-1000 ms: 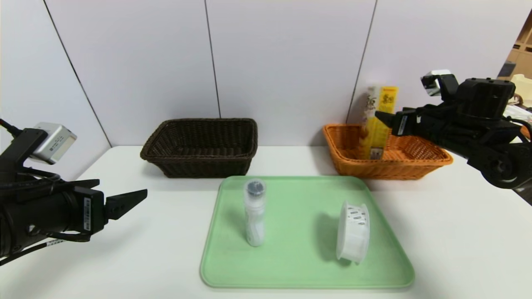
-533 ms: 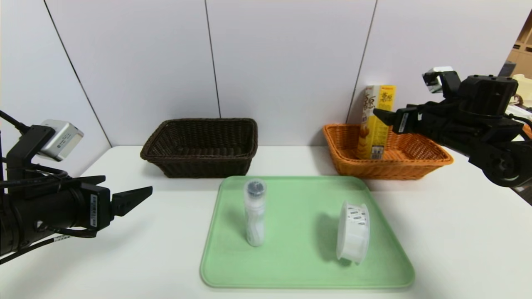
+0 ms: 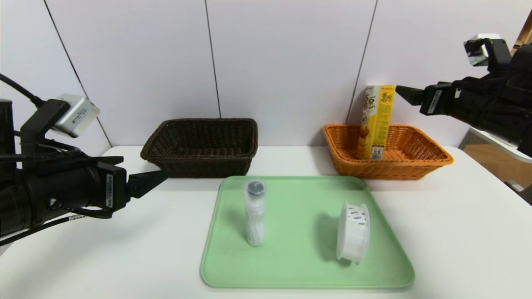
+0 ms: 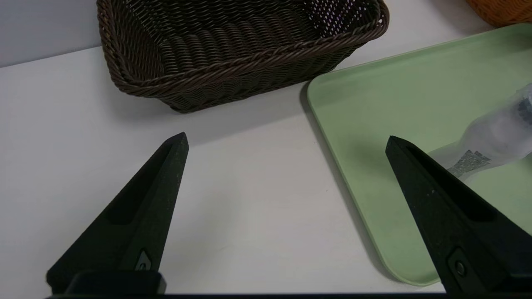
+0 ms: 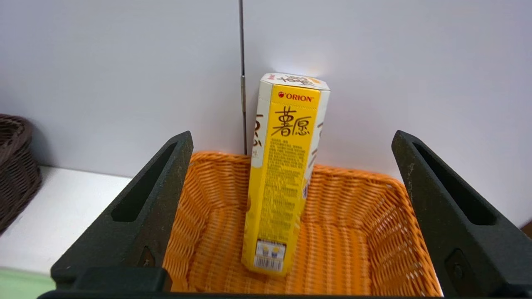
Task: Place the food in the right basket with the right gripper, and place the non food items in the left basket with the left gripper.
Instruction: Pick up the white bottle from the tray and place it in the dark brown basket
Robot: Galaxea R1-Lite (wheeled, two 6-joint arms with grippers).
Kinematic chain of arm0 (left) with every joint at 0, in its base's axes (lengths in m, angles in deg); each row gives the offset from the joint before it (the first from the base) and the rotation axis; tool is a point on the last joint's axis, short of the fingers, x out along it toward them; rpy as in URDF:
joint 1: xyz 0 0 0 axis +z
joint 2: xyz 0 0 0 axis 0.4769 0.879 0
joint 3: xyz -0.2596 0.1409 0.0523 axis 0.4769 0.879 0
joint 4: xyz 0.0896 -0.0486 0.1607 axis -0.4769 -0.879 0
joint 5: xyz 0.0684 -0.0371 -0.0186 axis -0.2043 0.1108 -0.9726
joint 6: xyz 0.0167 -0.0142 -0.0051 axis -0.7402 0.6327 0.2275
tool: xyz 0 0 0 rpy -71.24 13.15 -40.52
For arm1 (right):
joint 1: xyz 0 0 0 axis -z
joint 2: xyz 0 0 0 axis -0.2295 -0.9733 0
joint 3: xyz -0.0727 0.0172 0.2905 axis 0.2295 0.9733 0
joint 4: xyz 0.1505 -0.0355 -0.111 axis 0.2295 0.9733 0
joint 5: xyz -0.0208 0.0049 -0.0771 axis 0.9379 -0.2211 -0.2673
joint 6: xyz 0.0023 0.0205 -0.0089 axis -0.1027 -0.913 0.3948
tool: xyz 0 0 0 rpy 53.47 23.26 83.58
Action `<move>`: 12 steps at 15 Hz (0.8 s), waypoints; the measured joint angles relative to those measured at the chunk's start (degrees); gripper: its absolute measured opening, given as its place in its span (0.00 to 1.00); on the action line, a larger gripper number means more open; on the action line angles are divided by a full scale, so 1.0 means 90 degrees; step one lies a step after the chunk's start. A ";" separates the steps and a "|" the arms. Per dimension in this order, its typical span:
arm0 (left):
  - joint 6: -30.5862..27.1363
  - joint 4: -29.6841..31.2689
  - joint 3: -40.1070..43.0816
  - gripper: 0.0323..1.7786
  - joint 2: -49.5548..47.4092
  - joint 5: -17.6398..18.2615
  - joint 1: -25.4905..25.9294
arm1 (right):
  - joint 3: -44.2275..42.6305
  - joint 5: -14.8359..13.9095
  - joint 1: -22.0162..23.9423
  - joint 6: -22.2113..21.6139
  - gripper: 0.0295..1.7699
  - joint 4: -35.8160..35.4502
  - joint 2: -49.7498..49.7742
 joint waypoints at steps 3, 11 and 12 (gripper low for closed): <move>0.0011 -0.0233 -0.0325 0.95 0.0238 -0.0095 -0.0440 | -0.0018 0.0000 0.0004 -0.0003 0.94 0.1005 0.0794; 0.0433 -0.0226 0.0425 0.95 -0.0008 0.0979 -0.1200 | 0.0007 -0.0003 0.0028 -0.0011 0.96 0.1506 0.1421; 0.0389 -0.0196 0.0551 0.95 -0.0068 0.1288 -0.1219 | 0.0016 0.0003 0.0016 -0.0015 0.96 0.1486 0.1415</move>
